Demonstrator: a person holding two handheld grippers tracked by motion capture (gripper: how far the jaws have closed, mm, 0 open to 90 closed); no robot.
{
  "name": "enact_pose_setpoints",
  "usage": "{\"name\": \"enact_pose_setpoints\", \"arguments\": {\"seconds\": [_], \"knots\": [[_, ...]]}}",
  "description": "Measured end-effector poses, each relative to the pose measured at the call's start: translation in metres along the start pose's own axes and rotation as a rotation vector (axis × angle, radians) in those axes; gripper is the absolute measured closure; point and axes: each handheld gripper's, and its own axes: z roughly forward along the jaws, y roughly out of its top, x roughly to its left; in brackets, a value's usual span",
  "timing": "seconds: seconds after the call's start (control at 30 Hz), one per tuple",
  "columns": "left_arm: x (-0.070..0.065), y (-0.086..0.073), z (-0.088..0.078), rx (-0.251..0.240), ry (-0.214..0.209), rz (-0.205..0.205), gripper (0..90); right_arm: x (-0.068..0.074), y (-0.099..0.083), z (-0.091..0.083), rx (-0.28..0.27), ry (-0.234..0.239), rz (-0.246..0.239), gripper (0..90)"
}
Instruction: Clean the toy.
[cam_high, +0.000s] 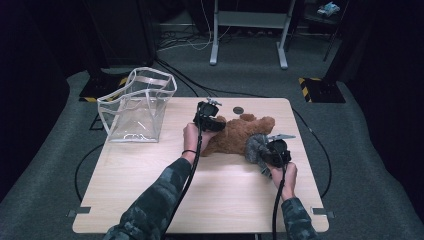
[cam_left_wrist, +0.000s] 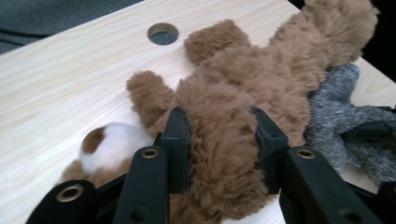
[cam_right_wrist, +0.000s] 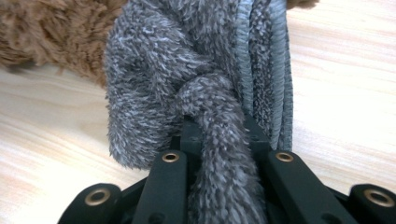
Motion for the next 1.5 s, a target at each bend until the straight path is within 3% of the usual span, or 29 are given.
{"name": "enact_pose_setpoints", "arguments": {"seconds": [0.23,0.43,0.57,0.77,1.0,1.03,1.23,1.37,1.5], "knots": [[-0.024,0.006,0.021,0.053,-0.115,0.028,53.0,0.012,-0.008,-0.005,-0.014,0.061,-0.015,76.6],[-0.033,0.005,0.023,0.054,-0.147,0.041,33.8,0.028,-0.020,-0.010,-0.006,0.098,-0.067,76.6],[-0.030,0.006,0.008,0.017,-0.151,0.033,25.8,0.039,-0.021,-0.010,-0.007,0.110,-0.072,76.6],[-0.019,-0.003,-0.011,-0.012,-0.120,0.014,17.0,0.052,-0.020,-0.007,0.003,0.132,-0.089,76.6],[-0.005,-0.023,-0.032,-0.046,-0.068,-0.005,14.9,0.070,-0.021,-0.005,-0.004,0.161,-0.139,76.5],[-0.002,-0.029,-0.035,-0.041,-0.056,-0.008,14.9,0.075,-0.021,-0.005,-0.002,0.165,-0.121,76.5],[0.014,-0.059,-0.049,-0.066,0.014,-0.017,14.3,0.086,-0.018,-0.005,-0.010,0.186,-0.139,76.5],[0.026,-0.086,-0.057,-0.076,0.064,-0.028,14.1,0.093,-0.013,-0.007,-0.013,0.197,-0.181,76.5],[0.037,-0.115,-0.064,-0.093,0.110,-0.048,14.6,0.107,-0.007,-0.009,-0.019,0.217,-0.190,76.5]]}}
